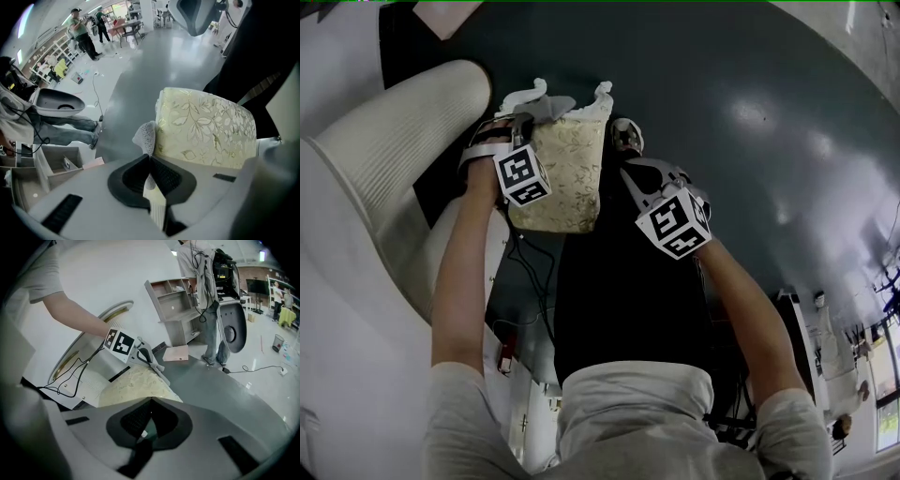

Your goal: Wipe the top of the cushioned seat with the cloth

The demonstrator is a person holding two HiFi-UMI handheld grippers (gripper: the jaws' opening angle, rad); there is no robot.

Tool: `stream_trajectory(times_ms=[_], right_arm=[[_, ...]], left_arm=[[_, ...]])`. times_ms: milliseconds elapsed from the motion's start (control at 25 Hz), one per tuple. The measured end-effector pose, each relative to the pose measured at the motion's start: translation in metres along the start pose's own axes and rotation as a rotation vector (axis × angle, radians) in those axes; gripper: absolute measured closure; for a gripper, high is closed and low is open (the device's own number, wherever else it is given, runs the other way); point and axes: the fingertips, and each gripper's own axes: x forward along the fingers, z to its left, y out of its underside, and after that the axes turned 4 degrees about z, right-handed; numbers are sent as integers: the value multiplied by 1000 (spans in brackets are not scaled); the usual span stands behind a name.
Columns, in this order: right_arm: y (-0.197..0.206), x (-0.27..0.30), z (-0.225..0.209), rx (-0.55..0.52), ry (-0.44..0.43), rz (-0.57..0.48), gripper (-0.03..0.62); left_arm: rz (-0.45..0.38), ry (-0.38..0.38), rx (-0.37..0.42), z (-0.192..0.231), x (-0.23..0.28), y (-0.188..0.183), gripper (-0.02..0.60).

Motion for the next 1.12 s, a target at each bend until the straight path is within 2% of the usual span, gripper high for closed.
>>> stream_trajectory(times_ms=[560,840,1120], right_arm=[[26,-17,1,67,38,-41,585],[38,-21,7,91,51,-50,585],[53,-28,10,122,65,-53,585]], left_arm=[[-25,3,124,-16,-2,-49,555],[-61,2,137,-17,0,-76,555],[-65,-23,225,-21,-1,-96,555]])
